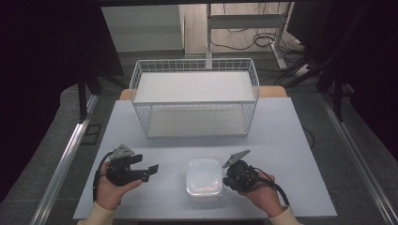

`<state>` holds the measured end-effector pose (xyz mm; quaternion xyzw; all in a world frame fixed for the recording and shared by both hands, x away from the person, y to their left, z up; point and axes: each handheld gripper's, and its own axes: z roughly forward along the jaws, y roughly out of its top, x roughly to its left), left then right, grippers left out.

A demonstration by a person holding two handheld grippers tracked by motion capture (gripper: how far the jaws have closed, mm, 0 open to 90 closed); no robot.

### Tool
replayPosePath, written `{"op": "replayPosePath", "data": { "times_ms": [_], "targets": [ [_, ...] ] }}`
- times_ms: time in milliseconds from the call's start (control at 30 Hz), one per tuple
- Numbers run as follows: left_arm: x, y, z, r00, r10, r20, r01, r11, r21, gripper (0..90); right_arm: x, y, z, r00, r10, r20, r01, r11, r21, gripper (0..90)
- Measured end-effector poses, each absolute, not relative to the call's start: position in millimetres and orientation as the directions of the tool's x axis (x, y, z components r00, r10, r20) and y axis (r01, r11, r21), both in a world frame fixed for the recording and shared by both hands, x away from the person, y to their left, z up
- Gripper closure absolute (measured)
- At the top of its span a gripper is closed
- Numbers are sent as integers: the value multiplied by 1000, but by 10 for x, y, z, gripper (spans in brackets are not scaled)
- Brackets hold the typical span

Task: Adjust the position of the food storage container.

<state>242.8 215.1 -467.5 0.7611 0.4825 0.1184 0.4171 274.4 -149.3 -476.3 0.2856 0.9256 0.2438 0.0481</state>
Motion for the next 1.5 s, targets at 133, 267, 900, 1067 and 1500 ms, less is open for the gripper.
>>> {"op": "replayPosePath", "data": {
  "times_ms": [133,267,900,1067,1500],
  "targets": [
    [2427,2153,-4673,506,833,-223,635,-185,750,215,2701,-1439,-4753,-843,535,63,495,724,479,894],
    [2431,2155,-4679,505,834,-223,637,-185,748,214,2682,-1406,-4760,-849,523,72,489,729,479,894],
    [2423,2165,-4660,499,832,-242,638,-164,752,214,2837,-1884,-4653,-705,697,132,571,446,689,339],
    [2425,2160,-4663,498,831,-247,640,-160,751,214,2836,-1903,-4672,-699,701,143,577,434,692,267],
    [2418,2129,-4664,503,824,-260,642,-155,751,214,2826,-1908,-4644,-693,694,194,582,380,719,247]
  ]
}}
